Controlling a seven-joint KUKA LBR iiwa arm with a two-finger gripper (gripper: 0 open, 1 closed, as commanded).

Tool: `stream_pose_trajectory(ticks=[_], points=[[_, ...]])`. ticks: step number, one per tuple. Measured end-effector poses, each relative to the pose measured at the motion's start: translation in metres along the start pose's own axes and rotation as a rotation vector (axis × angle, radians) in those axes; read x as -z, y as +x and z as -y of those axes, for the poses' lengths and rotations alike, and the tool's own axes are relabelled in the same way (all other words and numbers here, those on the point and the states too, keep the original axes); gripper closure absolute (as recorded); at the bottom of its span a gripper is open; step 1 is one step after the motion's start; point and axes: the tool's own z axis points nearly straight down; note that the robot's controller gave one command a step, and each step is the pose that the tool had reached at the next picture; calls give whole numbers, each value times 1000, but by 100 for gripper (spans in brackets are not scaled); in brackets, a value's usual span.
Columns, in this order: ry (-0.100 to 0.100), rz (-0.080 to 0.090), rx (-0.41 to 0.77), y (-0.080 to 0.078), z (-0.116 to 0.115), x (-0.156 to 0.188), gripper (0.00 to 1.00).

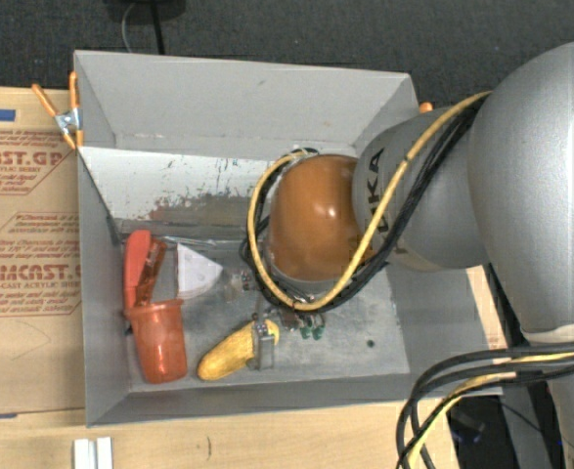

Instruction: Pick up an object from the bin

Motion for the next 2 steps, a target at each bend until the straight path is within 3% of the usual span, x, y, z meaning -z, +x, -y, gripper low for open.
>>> stream_pose_trajectory(ticks=[1,2], points=[[0,-2,142,23,4,-45,100],[-1,-2,142,23,4,-45,100]])
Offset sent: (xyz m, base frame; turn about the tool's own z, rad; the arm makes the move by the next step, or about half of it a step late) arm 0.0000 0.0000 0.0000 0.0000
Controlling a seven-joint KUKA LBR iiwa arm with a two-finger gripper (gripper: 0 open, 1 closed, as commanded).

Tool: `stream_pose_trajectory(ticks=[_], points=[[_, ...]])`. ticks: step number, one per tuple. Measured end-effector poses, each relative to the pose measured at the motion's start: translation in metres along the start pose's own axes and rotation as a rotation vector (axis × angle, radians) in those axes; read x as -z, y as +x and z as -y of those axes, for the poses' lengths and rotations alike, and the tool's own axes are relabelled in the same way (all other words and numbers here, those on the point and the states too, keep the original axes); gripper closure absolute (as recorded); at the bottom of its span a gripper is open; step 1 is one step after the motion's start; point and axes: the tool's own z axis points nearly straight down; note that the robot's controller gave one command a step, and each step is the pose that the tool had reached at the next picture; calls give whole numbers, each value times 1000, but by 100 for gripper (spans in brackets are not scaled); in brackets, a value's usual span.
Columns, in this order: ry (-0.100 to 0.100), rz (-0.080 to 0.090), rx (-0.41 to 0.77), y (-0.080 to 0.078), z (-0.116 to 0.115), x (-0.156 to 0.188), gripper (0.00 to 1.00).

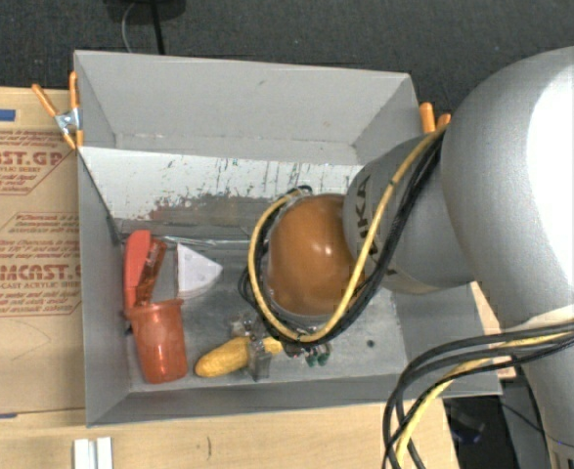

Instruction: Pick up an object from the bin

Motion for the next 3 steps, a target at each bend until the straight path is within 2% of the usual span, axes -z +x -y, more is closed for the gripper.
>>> stream_pose_trajectory(ticks=[1,2,3], points=[[-1,1,62,6,12,96,100],[-1,1,62,6,12,96,100],[0,5,-4,-5,22,247,100]])
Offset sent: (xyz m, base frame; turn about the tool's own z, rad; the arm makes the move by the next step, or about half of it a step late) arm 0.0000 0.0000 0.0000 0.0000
